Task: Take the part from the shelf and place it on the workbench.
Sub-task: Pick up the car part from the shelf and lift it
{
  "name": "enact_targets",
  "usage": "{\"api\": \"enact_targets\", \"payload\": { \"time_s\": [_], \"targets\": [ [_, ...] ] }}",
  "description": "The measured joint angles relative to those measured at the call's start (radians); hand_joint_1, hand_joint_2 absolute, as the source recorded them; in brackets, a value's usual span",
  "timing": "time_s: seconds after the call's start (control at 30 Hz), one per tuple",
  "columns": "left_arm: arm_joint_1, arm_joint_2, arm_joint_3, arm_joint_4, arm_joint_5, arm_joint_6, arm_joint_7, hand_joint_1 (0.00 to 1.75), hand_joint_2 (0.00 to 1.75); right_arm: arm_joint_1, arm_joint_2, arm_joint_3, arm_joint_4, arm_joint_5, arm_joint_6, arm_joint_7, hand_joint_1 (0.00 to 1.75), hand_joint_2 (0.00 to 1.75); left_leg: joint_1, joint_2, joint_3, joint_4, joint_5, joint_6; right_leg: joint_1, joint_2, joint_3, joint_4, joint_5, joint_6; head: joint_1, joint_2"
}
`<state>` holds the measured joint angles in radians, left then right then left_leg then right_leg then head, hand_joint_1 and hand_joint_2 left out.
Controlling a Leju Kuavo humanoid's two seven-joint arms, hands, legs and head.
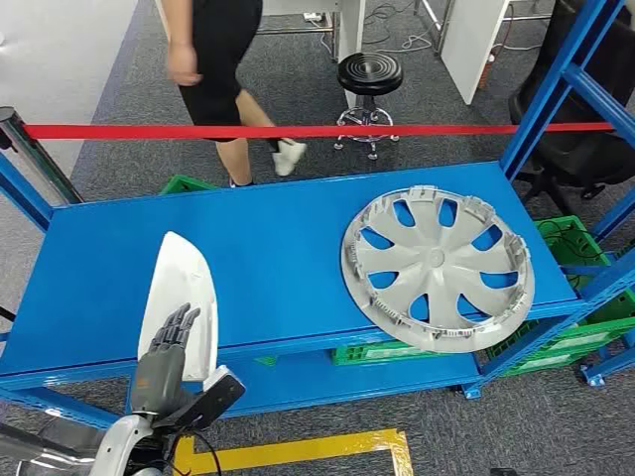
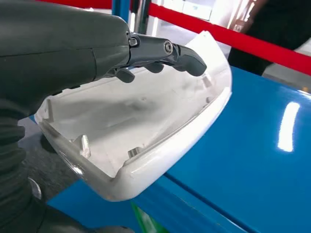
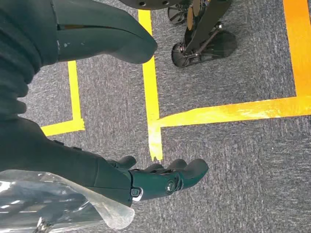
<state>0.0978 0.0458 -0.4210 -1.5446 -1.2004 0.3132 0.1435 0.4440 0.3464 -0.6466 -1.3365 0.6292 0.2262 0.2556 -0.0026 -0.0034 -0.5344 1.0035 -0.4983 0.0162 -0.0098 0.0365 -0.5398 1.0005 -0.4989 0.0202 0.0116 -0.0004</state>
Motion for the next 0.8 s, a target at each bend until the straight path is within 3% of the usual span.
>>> {"api": "enact_targets", "payload": {
  "time_s": [0.03, 0.07, 0.17, 0.2, 0.57, 0.8],
  "targets": [
    [-0.001, 0.000, 0.000, 0.001, -0.005, 0.000, 0.004, 0.36, 1.75, 0.000, 0.000, 0.000, 0.000, 0.000, 0.000, 0.000, 0.00, 1.75, 0.000, 0.000, 0.000, 0.000, 0.000, 0.000, 0.000, 0.000, 0.000, 0.000, 0.000, 0.000, 0.000, 0.000],
    [-0.001, -0.001, 0.000, 0.001, -0.008, 0.000, 0.006, 0.59, 1.75, 0.000, 0.000, 0.000, 0.000, 0.000, 0.000, 0.000, 0.00, 1.75, 0.000, 0.000, 0.000, 0.000, 0.000, 0.000, 0.000, 0.000, 0.000, 0.000, 0.000, 0.000, 0.000, 0.000],
    [-0.006, -0.002, 0.004, 0.003, -0.023, 0.001, 0.019, 1.51, 1.75, -0.001, 0.000, 0.000, 0.000, 0.000, -0.001, 0.001, 0.00, 1.75, 0.000, 0.000, 0.000, 0.000, 0.000, 0.000, 0.000, 0.000, 0.000, 0.000, 0.000, 0.000, 0.000, 0.000],
    [-0.007, -0.003, 0.005, 0.004, -0.025, 0.001, 0.022, 1.59, 1.75, -0.001, 0.000, 0.000, 0.001, 0.000, -0.001, 0.001, 0.00, 1.75, 0.000, 0.000, 0.000, 0.000, 0.000, 0.000, 0.000, 0.000, 0.000, 0.000, 0.000, 0.000, 0.000, 0.000],
    [-0.013, -0.010, 0.023, 0.005, -0.030, 0.004, 0.028, 1.74, 1.75, -0.005, 0.000, 0.000, 0.005, 0.005, -0.002, 0.002, 0.00, 1.75, 0.000, 0.000, 0.000, 0.000, 0.000, 0.000, 0.000, 0.000, 0.000, 0.000, 0.000, 0.000, 0.000, 0.000],
    [-0.022, -0.012, 0.025, 0.005, -0.021, 0.001, 0.024, 1.75, 1.75, -0.006, 0.000, 0.000, 0.007, 0.009, -0.002, 0.001, 0.00, 1.75, 0.000, 0.000, 0.000, 0.000, 0.000, 0.000, 0.000, 0.000, 0.000, 0.000, 0.000, 0.000, 0.000, 0.000]
  ]
}}
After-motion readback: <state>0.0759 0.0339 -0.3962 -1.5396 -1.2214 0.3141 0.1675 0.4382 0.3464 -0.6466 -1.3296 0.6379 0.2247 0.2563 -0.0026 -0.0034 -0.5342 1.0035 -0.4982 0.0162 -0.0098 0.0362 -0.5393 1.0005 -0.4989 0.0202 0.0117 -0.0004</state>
